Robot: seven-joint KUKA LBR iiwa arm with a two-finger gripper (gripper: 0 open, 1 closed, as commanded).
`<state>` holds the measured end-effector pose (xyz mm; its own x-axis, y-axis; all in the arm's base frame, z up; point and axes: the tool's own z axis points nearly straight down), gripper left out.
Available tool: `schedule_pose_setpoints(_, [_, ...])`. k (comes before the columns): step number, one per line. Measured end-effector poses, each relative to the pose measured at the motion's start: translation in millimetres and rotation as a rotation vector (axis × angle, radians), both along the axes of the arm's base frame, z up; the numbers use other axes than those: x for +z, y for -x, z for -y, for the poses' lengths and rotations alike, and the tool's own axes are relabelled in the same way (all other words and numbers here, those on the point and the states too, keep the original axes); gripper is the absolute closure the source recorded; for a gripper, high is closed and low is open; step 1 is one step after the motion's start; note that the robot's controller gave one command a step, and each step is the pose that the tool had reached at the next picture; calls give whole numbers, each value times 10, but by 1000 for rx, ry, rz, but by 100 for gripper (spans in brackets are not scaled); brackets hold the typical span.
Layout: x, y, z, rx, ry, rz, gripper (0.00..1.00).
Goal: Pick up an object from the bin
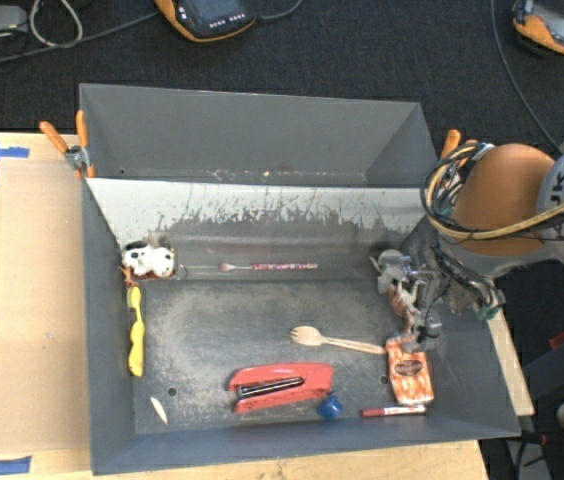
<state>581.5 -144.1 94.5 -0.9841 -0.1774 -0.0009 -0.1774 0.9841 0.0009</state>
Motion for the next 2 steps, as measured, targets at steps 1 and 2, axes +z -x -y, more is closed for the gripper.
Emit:
schedule_pose_setpoints(1, [-253,382,-42,61,-1,0,0])
schedule_pose_setpoints(2, [-199,545,-54,550,-9,-2,100])
